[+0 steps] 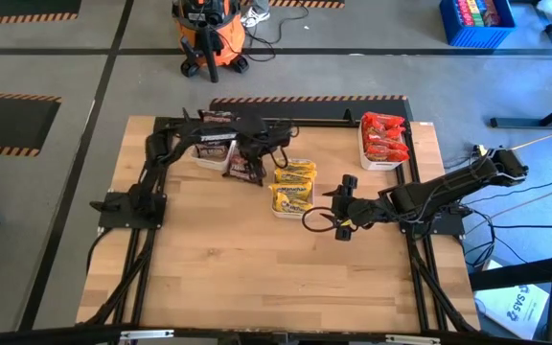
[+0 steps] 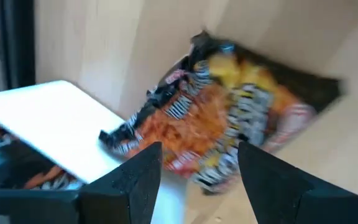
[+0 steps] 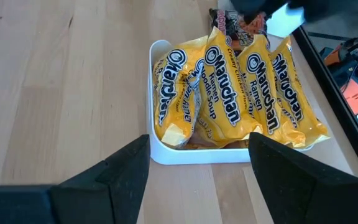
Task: Sort Maruchan noodles
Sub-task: Put the black noodle pack into the white left bin
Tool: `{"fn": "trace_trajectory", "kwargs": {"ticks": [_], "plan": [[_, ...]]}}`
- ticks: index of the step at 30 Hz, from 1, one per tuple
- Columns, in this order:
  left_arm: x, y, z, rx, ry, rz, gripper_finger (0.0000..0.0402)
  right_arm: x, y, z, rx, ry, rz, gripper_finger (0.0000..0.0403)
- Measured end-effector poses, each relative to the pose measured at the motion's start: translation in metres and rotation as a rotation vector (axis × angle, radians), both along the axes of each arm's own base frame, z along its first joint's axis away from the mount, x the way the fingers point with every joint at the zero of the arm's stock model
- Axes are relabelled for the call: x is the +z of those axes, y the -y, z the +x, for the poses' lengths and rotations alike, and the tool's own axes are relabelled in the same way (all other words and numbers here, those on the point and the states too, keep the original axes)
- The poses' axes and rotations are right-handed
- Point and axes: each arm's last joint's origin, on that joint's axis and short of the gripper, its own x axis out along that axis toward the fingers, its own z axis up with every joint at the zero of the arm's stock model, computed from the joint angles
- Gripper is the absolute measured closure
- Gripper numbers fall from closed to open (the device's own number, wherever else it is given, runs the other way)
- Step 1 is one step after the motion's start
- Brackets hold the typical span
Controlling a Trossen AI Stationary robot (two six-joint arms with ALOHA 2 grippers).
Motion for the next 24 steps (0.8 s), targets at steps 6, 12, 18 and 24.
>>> {"fn": "trace_trajectory", "kwargs": {"ticks": [6,12,18,24], "plan": [[0.049,0.028,-0.009,-0.132,0.149,0.097,0.0196,0.0,0.0,0.0,-0.002,0.001,0.005,0.0149],[0.03,0.035,-0.037,-0.339,0.284,0.151,0.0196,-0.002,-0.001,-0.001,0.023,-0.011,0.021,0.0149],[-0.007,0.023,-0.048,-0.46,0.212,0.34,0.0196,-0.001,-0.001,0.0,0.037,-0.005,0.002,0.0149],[-0.03,0.023,-0.057,-0.442,0.17,0.276,0.0196,0.0,-0.001,0.001,0.038,0.005,-0.001,0.0149]]}}
